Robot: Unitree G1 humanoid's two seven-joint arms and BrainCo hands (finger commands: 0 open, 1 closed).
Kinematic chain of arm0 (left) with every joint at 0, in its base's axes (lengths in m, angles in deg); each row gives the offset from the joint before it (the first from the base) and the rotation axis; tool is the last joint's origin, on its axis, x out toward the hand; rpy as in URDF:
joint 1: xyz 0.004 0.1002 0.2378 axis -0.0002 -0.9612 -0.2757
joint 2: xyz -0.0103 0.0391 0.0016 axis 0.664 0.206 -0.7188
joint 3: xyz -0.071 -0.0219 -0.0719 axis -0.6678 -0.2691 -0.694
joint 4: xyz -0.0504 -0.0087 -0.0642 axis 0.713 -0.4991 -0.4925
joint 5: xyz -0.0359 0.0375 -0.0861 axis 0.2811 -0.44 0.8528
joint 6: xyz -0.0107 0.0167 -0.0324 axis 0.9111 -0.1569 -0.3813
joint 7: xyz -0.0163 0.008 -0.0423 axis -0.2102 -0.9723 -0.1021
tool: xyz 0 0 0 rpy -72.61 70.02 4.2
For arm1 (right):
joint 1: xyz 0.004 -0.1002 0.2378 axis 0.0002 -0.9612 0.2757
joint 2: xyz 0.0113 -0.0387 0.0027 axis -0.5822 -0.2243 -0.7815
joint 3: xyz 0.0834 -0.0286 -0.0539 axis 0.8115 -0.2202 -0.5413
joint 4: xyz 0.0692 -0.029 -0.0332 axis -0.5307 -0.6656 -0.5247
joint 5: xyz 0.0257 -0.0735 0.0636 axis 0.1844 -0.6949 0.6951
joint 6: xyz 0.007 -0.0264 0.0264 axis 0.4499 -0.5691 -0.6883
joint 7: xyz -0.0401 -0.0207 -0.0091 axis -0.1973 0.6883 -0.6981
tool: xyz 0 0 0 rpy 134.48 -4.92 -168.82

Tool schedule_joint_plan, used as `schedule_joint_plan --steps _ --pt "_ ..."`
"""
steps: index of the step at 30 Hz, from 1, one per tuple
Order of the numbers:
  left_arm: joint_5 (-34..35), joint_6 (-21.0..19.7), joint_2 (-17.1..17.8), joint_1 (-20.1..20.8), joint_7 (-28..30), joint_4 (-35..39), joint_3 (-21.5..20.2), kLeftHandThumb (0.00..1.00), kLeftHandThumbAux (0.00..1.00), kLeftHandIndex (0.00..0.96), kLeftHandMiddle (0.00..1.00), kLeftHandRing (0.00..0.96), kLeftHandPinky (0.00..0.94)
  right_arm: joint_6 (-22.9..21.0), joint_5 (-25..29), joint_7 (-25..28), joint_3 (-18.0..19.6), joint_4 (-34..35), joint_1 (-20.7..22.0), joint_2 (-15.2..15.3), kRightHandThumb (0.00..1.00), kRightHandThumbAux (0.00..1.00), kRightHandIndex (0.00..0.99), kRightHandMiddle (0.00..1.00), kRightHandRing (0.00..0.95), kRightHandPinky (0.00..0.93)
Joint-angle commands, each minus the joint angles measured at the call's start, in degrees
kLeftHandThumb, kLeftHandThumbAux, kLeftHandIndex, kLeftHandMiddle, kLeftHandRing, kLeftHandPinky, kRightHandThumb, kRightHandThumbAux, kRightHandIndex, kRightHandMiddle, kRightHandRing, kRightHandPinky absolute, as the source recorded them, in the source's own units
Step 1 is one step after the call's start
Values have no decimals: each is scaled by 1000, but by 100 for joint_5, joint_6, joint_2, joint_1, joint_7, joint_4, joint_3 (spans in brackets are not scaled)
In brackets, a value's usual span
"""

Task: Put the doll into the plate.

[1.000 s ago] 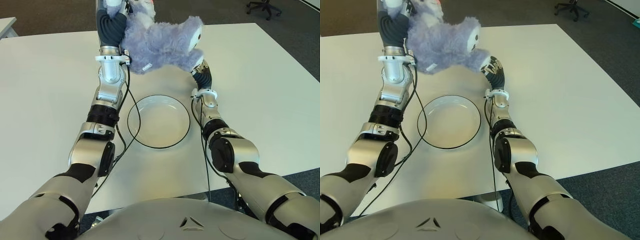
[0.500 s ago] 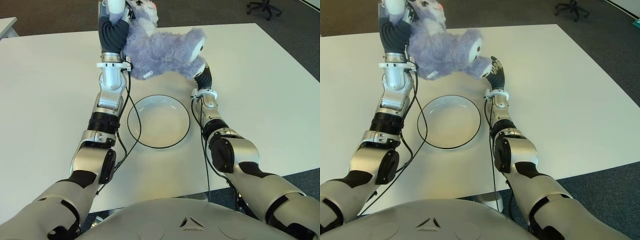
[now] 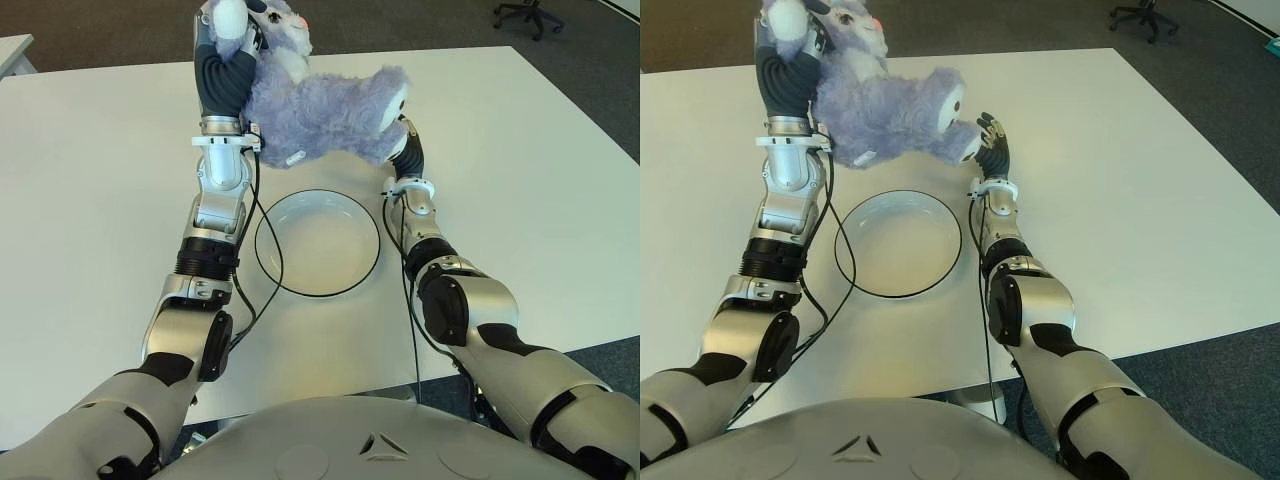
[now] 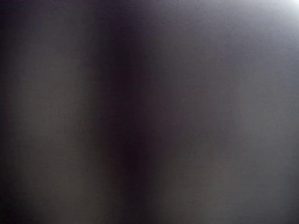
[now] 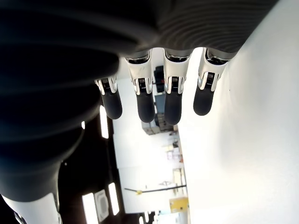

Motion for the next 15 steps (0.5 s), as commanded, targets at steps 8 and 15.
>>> schedule_joint_plan --steps 8,15 --pt "-298 -55 -85 -361 -83 385 106 735 695 442 879 879 862 -478 72 -67 68 -526 -837 -165 69 738 150 178 162 151" --pt "-286 118 -129 -455 -68 426 119 732 695 442 878 879 864 -490 82 -65 78 -526 -839 -162 69 736 149 177 160 147"
